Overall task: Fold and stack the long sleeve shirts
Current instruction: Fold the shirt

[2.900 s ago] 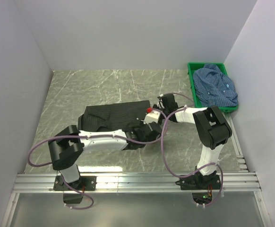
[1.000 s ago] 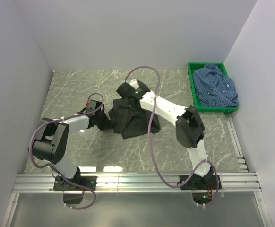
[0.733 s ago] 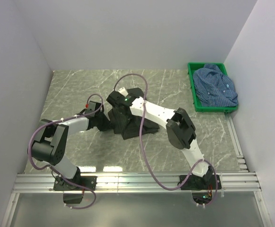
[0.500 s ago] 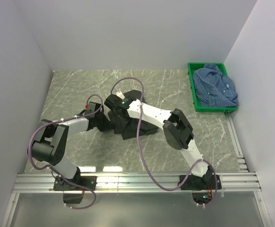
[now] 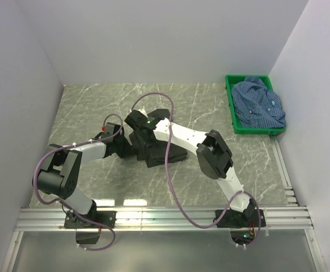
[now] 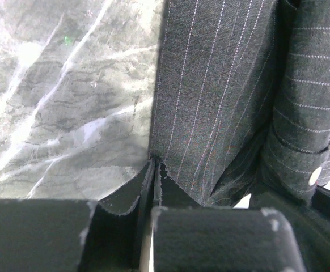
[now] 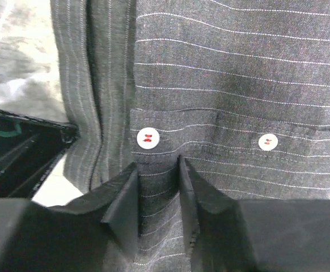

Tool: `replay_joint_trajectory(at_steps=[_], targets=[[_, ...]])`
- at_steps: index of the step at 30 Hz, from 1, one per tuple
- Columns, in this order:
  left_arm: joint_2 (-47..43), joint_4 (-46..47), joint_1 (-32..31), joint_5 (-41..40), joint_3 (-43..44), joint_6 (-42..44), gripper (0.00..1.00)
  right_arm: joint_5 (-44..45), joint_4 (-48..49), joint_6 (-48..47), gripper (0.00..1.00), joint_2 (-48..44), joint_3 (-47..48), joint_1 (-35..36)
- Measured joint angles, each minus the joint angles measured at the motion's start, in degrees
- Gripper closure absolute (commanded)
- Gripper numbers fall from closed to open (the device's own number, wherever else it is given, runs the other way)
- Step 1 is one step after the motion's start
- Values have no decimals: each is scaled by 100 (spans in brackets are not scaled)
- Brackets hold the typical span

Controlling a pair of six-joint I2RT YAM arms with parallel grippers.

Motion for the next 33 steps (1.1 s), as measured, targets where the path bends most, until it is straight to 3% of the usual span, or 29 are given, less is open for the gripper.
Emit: replay_joint_trajectory(at_steps=[1, 3, 6, 23, 33], targets=[[-7, 13, 0, 2, -13, -9, 97, -39, 20, 35, 82, 0, 0, -11], [-15, 37, 0, 7, -28, -15, 99, -94, 55, 96, 92, 0, 0, -42], [-17, 68, 0, 24, -44, -17, 99, -144, 57, 208, 94, 0, 20, -81], [-17, 81, 0, 33, -52, -17, 99, -186, 389, 704, 94, -391, -118, -212], [-59, -9, 0, 28, -52, -15, 99, -632, 876, 820, 79, -476, -616, -212]])
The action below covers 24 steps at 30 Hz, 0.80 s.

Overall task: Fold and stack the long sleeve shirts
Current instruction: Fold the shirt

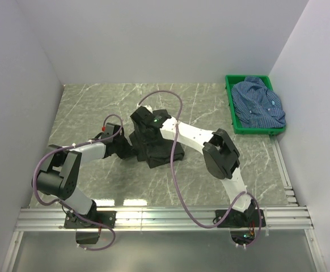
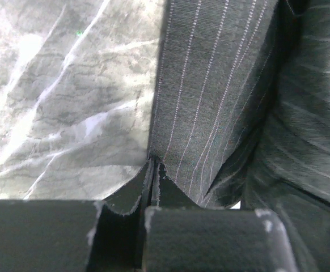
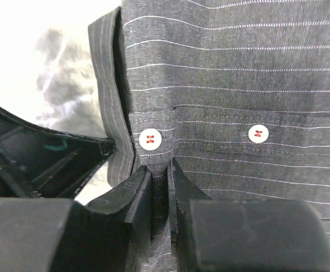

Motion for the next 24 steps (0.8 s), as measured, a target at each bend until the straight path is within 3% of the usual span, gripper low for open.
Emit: replay_joint_trajectory(at_steps=[4, 8, 11, 14, 18, 24], targets=[[-57, -138, -2, -15, 0, 4, 97, -181, 66, -9, 76, 4, -83, 0], [-173, -442, -2, -160, 26, 26, 93, -343, 203, -46, 58, -98, -221, -2], [-254, -702, -2, -291, 81, 39, 87, -468, 210, -66, 51, -348, -431, -7], [-378, -964, -2, -365, 146, 42, 80, -586, 254, -61, 49, -708, -590, -20], [-693, -1346, -2, -474, 297, 83, 60, -798, 442, -28, 49, -1355, -914, -118], [-1231, -1781, -133, -538, 817, 109, 56, -1565, 1272, 201, 49, -2597, -2280, -848]])
